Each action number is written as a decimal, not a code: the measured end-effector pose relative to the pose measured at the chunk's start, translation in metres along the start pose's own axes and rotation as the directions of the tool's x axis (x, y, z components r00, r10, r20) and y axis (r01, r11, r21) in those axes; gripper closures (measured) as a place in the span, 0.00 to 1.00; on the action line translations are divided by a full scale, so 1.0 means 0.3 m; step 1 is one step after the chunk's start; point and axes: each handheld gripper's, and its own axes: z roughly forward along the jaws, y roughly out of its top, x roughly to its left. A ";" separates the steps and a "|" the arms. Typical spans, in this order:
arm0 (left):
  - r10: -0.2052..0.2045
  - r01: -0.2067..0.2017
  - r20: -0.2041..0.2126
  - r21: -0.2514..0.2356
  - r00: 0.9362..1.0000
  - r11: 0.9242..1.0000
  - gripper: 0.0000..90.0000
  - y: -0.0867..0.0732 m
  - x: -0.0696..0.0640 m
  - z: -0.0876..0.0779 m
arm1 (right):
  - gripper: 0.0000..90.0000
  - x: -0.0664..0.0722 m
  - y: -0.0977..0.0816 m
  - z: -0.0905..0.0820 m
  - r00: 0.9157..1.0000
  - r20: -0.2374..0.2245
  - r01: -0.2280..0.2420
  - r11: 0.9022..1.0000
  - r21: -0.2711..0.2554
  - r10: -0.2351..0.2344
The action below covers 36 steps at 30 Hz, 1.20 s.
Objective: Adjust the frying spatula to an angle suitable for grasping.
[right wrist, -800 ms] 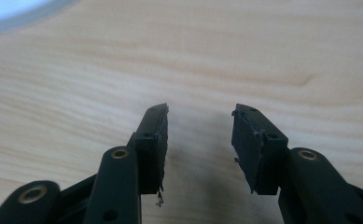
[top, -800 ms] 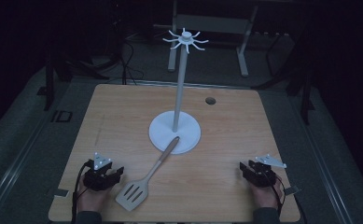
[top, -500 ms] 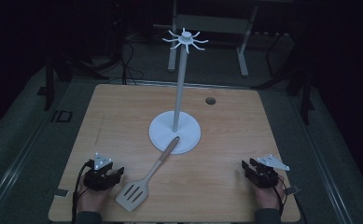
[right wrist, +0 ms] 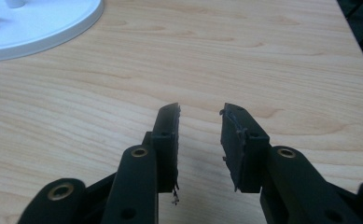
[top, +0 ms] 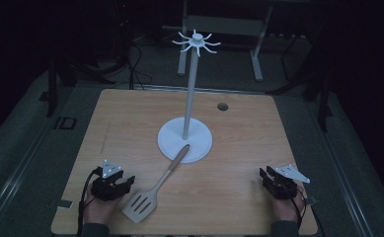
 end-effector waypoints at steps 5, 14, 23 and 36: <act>0.003 -0.004 0.005 0.021 1.000 1.000 0.56 0.029 -0.008 -0.003 | 0.75 -0.008 0.000 -0.005 1.000 0.011 -0.007 1.000 -0.010 0.008; 0.030 -0.031 0.019 0.042 0.999 0.999 0.56 0.109 -0.044 0.003 | 0.76 -0.012 0.001 -0.010 1.000 0.016 -0.011 1.000 -0.017 0.011; 0.065 -0.067 0.027 0.069 0.998 0.995 0.57 0.177 -0.089 0.020 | 0.76 -0.018 0.000 -0.012 0.999 0.019 -0.029 0.999 -0.024 0.029; 0.070 -0.076 0.052 0.114 0.996 0.991 0.58 0.255 -0.151 0.069 | 0.74 -0.019 0.001 -0.011 0.999 0.023 -0.035 0.999 -0.025 0.035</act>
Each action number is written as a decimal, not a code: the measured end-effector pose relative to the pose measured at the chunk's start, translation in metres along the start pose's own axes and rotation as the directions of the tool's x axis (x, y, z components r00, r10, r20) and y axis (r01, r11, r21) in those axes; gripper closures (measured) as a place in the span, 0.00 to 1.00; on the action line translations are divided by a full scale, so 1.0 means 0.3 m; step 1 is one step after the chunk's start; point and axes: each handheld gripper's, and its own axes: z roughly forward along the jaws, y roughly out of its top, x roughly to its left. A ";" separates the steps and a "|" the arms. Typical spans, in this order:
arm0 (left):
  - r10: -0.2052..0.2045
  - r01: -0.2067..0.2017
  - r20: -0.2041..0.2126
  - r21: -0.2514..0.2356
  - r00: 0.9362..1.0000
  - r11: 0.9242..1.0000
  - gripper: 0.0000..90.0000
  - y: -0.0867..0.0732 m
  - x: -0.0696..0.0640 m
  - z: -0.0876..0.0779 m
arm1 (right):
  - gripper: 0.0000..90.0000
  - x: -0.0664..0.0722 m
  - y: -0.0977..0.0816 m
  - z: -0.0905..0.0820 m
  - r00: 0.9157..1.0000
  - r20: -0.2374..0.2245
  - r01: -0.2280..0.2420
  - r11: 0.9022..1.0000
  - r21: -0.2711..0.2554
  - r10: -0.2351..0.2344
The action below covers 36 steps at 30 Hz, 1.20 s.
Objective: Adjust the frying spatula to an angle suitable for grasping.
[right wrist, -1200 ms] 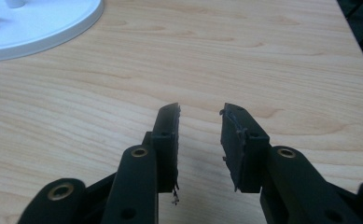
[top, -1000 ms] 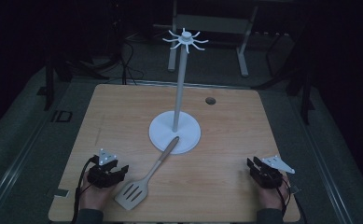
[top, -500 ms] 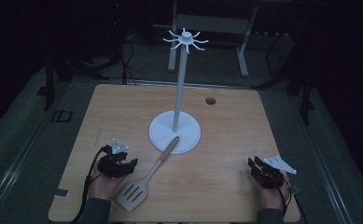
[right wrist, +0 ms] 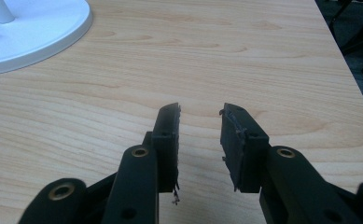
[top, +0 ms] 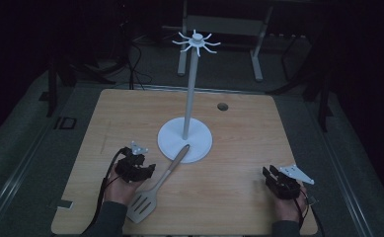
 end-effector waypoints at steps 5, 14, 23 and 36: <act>0.020 -0.021 0.013 0.029 1.000 0.999 0.60 0.041 -0.031 0.028 | 0.74 0.000 0.001 0.000 1.000 0.002 -0.002 1.000 -0.002 0.002; 0.031 -0.032 0.018 0.065 0.999 0.997 0.64 0.098 -0.072 0.079 | 0.74 -0.002 0.001 -0.003 1.000 0.006 -0.011 1.000 -0.007 0.011; 0.065 -0.068 0.026 0.126 0.998 0.990 0.71 0.115 -0.105 0.129 | 0.73 -0.003 0.002 -0.003 1.000 0.008 -0.010 1.000 -0.010 0.010; 0.143 -0.152 0.053 0.260 0.988 0.954 0.77 0.128 -0.148 0.210 | 0.73 -0.005 0.002 -0.001 1.000 0.007 -0.013 1.000 -0.010 0.013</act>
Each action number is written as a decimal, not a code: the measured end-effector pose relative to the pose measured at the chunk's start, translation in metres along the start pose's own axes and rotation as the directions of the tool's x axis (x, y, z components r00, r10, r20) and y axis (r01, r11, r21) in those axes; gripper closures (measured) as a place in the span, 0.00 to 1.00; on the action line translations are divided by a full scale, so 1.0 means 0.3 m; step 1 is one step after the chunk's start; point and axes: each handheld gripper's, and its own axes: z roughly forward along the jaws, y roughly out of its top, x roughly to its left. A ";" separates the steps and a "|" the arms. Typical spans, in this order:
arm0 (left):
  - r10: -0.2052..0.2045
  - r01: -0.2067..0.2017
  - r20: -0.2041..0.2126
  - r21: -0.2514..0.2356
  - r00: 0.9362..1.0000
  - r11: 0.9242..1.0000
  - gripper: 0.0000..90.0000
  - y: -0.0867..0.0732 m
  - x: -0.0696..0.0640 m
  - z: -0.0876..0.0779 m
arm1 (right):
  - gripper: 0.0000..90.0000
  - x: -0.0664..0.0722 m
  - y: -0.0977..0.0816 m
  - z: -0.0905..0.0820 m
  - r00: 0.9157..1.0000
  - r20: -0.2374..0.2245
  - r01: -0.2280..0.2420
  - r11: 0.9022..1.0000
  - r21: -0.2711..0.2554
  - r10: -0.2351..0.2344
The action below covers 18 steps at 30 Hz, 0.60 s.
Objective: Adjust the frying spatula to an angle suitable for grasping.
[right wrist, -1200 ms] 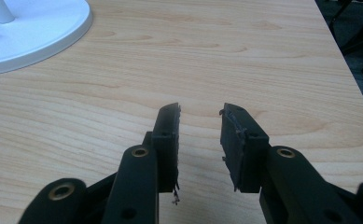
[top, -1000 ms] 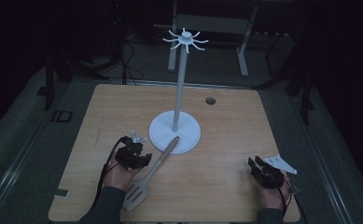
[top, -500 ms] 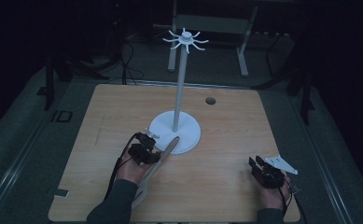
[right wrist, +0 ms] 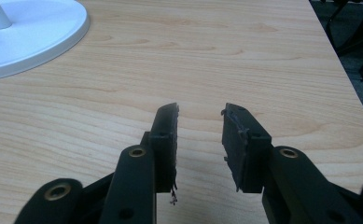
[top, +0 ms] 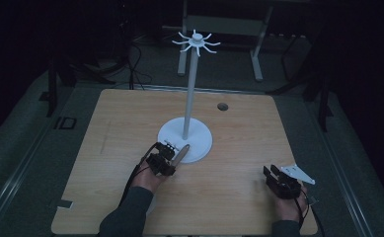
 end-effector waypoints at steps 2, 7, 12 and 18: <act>0.007 -0.007 -0.001 0.028 1.000 1.000 0.78 0.005 -0.003 0.011 | 0.73 0.000 0.000 0.000 1.000 -0.001 0.001 1.000 0.000 -0.001; 0.011 -0.011 0.000 0.071 1.000 0.997 0.81 0.023 -0.002 0.028 | 0.72 0.002 0.000 0.001 1.000 0.002 0.001 1.000 0.001 -0.001; 0.011 -0.011 0.000 0.103 1.000 0.995 0.81 0.040 -0.002 0.032 | 0.71 0.000 0.000 0.002 1.000 0.009 -0.006 1.000 0.001 0.006; 0.028 -0.028 -0.001 0.142 1.000 0.990 0.80 0.055 -0.001 0.039 | 0.71 -0.001 0.000 0.001 1.000 0.012 -0.008 1.000 0.000 0.008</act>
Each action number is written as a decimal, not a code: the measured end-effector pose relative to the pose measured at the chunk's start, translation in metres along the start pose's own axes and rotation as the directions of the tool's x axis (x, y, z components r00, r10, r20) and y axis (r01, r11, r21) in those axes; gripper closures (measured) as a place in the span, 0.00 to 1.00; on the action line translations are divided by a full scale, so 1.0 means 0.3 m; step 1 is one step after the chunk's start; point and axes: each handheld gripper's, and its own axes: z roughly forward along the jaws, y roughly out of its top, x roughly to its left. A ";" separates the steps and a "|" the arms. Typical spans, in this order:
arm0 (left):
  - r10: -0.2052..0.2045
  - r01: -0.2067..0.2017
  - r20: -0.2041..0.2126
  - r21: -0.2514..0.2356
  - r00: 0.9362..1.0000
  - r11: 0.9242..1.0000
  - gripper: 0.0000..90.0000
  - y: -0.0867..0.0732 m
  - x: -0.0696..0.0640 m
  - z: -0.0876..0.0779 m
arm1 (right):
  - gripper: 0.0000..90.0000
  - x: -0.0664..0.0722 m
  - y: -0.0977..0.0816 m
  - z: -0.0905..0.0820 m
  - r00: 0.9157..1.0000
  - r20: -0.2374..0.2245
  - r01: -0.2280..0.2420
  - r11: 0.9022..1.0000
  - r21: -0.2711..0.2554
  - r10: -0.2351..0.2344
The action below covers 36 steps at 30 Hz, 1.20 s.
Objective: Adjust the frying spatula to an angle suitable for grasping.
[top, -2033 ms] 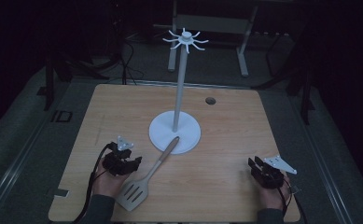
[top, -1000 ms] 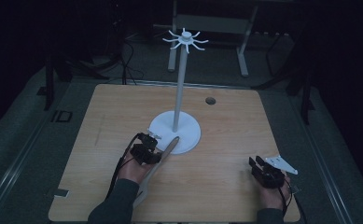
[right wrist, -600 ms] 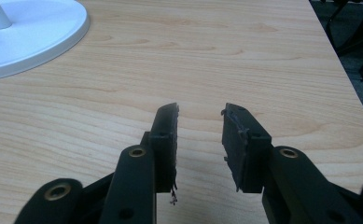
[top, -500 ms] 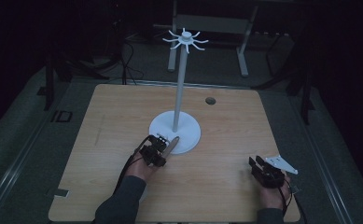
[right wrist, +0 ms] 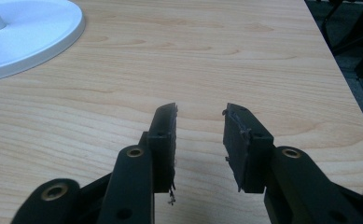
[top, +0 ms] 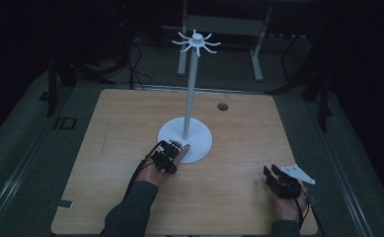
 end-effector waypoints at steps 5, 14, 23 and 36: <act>-0.001 0.001 -0.004 0.028 1.000 1.000 0.80 0.007 -0.003 0.021 | 0.71 0.003 -0.001 0.002 1.000 0.001 -0.002 1.000 0.003 0.002; 0.003 -0.003 -0.001 0.024 1.000 1.000 0.82 0.007 -0.003 0.028 | 0.70 0.001 -0.002 0.004 1.000 -0.001 -0.005 1.000 0.005 0.005; 0.003 -0.004 -0.023 -0.037 1.000 0.999 0.83 -0.015 -0.024 0.010 | 0.70 -0.001 -0.002 0.003 1.000 0.002 -0.008 1.000 0.004 0.008; -0.027 0.018 -0.050 -0.173 0.998 0.985 0.83 -0.049 -0.025 -0.051 | 0.70 -0.005 -0.003 0.001 1.000 0.006 -0.018 1.000 0.000 0.018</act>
